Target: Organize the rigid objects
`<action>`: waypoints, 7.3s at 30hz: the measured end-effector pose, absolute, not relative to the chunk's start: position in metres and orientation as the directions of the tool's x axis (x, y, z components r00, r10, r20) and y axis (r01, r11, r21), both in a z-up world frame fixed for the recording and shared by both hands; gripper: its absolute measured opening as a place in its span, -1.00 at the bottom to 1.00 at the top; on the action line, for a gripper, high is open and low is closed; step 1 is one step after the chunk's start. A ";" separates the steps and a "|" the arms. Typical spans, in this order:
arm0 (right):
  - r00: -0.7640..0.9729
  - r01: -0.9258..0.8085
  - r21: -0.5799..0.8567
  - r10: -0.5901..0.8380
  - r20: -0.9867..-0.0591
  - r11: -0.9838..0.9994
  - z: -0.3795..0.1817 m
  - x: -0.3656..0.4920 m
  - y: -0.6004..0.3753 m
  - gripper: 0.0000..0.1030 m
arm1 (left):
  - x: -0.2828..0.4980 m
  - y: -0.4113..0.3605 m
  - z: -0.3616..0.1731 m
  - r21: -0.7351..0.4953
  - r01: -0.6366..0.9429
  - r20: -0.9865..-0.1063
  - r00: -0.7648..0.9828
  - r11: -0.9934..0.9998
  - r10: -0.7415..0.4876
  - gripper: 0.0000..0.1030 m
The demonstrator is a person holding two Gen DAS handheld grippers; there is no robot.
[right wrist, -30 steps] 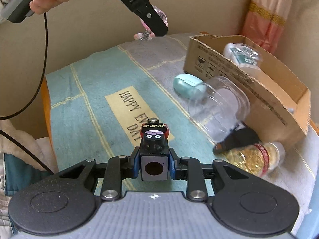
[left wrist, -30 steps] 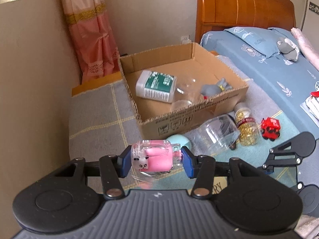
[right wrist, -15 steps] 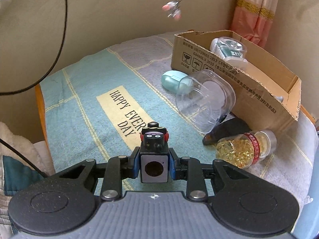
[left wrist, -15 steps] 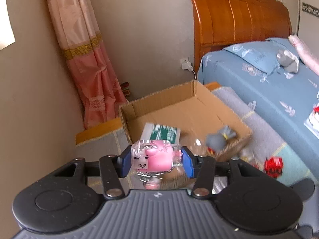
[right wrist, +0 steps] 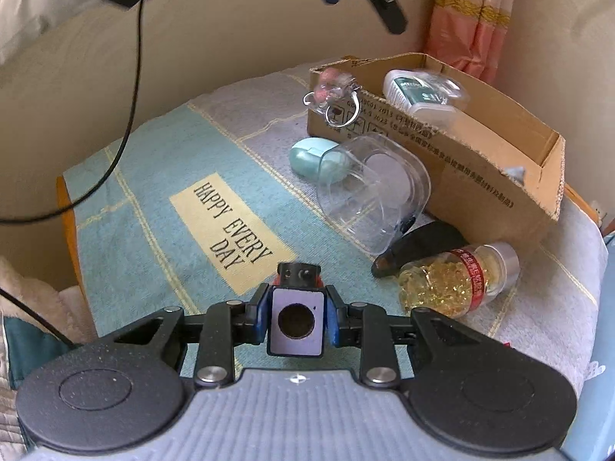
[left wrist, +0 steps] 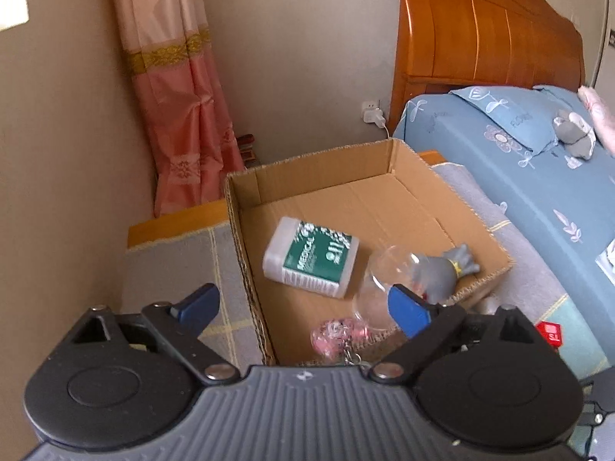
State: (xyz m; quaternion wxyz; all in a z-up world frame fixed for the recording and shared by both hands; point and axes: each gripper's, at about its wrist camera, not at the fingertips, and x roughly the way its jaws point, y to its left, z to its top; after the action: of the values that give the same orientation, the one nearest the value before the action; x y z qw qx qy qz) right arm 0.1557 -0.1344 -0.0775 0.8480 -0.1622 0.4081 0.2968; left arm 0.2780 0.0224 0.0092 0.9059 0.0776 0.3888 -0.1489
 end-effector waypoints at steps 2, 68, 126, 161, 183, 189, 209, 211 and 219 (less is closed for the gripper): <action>0.499 -0.627 -0.030 0.372 -0.783 0.779 -0.076 0.156 -0.135 -0.33 | 0.270 0.023 0.007 0.029 0.336 -0.724 0.657 0.941 -0.212 0.84; 0.672 -0.398 -0.045 0.257 -0.695 0.916 -0.069 0.143 -0.154 0.49 | 0.221 0.045 -0.092 0.023 0.291 -0.756 0.631 0.956 -0.174 0.90; 0.567 -0.562 -0.027 0.361 -0.741 0.827 -0.118 0.144 -0.092 0.64 | 0.228 0.036 -0.121 -0.012 0.342 -0.726 0.643 0.940 -0.244 0.71; 0.612 -0.551 -0.086 0.332 -0.718 0.830 -0.069 0.143 -0.132 0.10 | 0.214 0.038 -0.063 -0.008 0.448 -0.734 0.604 0.894 -0.310 0.17; 0.750 -0.322 -0.071 0.209 -0.627 0.944 -0.007 0.299 -0.189 0.11 | 0.318 -0.018 0.026 0.032 0.496 -0.686 0.643 0.868 -0.342 0.17; 0.755 -0.271 -0.001 0.212 -0.621 0.962 -0.018 0.307 -0.201 0.46 | 0.353 -0.039 0.014 0.019 0.500 -0.710 0.616 0.866 -0.340 0.17; 0.760 -0.177 -0.019 0.124 -0.638 0.984 -0.027 0.224 -0.215 1.00 | 0.324 -0.040 0.028 0.034 0.428 -0.703 0.652 0.903 -0.282 0.96; 0.754 -0.152 0.008 0.122 -0.646 0.988 -0.030 0.215 -0.217 1.00 | 0.309 -0.037 0.029 0.046 0.418 -0.704 0.658 0.907 -0.267 0.96; 0.755 -0.002 0.104 0.070 -0.652 0.995 -0.047 0.173 -0.223 1.00 | 0.256 -0.033 0.012 0.087 0.354 -0.707 0.681 0.931 -0.192 0.96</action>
State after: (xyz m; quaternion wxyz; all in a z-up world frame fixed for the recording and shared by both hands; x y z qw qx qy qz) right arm 0.1728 -0.2233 -0.0468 0.9356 0.0486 0.3492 0.0193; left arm 0.2559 -0.0331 0.0115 0.9102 0.1090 0.3703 -0.1500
